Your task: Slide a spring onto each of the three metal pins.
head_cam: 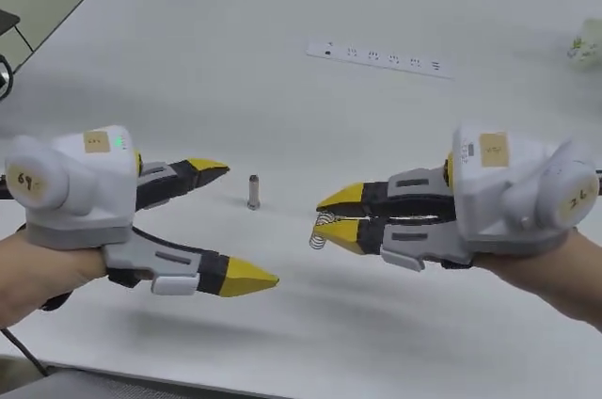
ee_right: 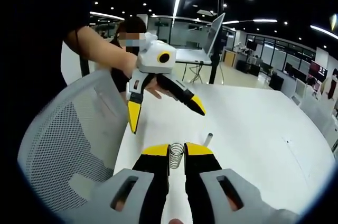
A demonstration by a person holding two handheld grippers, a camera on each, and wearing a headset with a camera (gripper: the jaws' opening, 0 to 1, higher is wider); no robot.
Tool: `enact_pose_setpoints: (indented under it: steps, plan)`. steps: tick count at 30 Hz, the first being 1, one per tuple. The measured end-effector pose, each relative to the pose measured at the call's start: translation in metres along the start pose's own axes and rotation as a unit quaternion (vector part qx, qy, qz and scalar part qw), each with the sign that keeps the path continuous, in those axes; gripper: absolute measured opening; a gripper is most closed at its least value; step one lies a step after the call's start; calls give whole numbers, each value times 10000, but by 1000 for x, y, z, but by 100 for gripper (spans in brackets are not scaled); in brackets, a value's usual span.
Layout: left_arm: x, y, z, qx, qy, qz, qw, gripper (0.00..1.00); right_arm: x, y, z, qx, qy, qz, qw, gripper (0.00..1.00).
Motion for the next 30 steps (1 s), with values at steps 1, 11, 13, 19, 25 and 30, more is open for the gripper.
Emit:
enact_pose_setpoints:
  steps: [1,11,13,19,25,30]
  plan:
    - [-2,0,1,-5,33,6,10000,96,0,0,0,-2,-4,11,10000,7]
    - [-12,-9,8,-29,204,65,9998,98,3,0,-1,-90,6,70,9999,7]
    - [-13,-11,9,-54,220,76,9997,98,4,-1,-2,-112,6,66,9999,7]
    - [-17,-11,12,-20,277,104,9996,98,8,-2,-10,-118,-20,46,9999,7]
    - [-18,-12,14,-17,301,98,9995,98,12,0,-21,-134,-68,50,9999,7]
    - [-19,-15,15,-24,313,96,9995,98,19,4,-27,-90,-136,23,9999,7]
Point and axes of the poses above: the centre of the closed fingertips' face, and the gripper's own axes: z roughly backward along the fingers, x roughly to its right, y roughly out of its top, the point moved 5 cm from there along z, roughly backward along the fingers, and after that the axes turned 9 degrees about y, right-handed, at the moved point
